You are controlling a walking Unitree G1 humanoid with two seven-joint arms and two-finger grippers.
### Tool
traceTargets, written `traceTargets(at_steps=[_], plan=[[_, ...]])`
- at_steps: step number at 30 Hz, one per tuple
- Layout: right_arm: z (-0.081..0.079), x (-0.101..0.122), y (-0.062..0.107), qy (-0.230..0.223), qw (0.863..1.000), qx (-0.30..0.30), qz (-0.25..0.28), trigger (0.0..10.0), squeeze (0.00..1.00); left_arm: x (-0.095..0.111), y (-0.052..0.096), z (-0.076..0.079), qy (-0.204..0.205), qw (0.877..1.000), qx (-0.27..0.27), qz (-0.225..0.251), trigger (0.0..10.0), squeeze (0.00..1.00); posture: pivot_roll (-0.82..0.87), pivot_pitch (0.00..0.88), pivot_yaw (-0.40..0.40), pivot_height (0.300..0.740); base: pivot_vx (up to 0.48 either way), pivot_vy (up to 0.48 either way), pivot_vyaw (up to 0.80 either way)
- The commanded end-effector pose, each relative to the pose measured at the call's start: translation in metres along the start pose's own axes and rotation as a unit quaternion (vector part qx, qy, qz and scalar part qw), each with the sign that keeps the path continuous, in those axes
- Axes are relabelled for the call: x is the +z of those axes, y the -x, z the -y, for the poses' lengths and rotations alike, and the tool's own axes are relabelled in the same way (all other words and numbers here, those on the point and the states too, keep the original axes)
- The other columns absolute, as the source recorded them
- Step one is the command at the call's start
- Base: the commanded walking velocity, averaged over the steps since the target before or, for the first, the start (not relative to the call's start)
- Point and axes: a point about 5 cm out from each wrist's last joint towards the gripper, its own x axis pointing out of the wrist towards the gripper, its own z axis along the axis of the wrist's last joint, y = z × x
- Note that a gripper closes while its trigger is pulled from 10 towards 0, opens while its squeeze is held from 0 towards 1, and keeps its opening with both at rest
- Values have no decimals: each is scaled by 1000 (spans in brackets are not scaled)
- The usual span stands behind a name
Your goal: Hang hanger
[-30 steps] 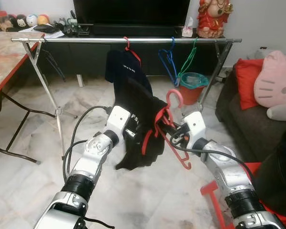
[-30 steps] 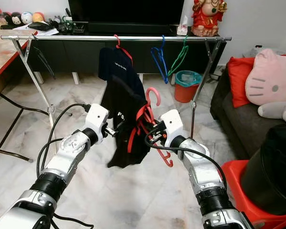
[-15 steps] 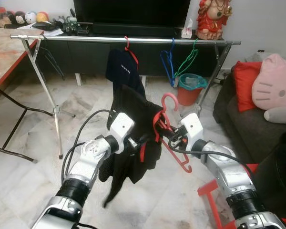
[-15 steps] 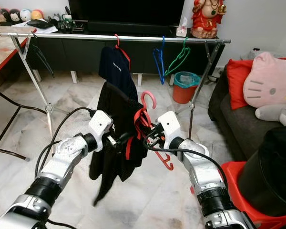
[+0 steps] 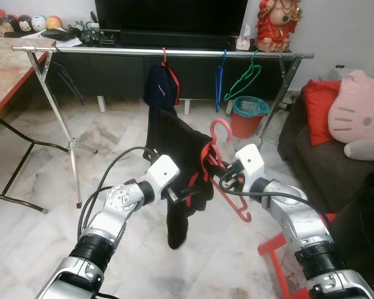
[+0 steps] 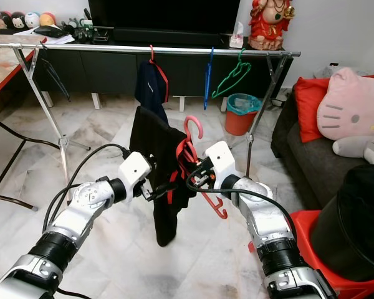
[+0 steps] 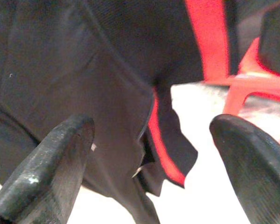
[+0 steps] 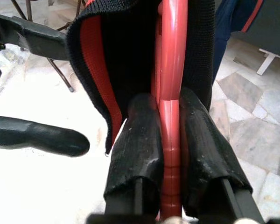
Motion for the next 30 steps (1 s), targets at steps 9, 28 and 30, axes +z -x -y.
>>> traceTargets(at_steps=[9,28,30], plan=[[-2,25,0,22,999,14,36,0,0,-6,-4,-8,-11,996,82,-9,10000,0,-107,0,-112,740,0,0,0],[-17,35,2,29,998,45,44,0,0,-27,-8,-8,-3,982,178,-58,10000,0,-122,0,-105,740,0,0,0],[-19,34,2,29,997,48,44,0,0,-29,-7,-9,6,980,191,-62,10000,0,-124,0,-103,740,0,0,0]])
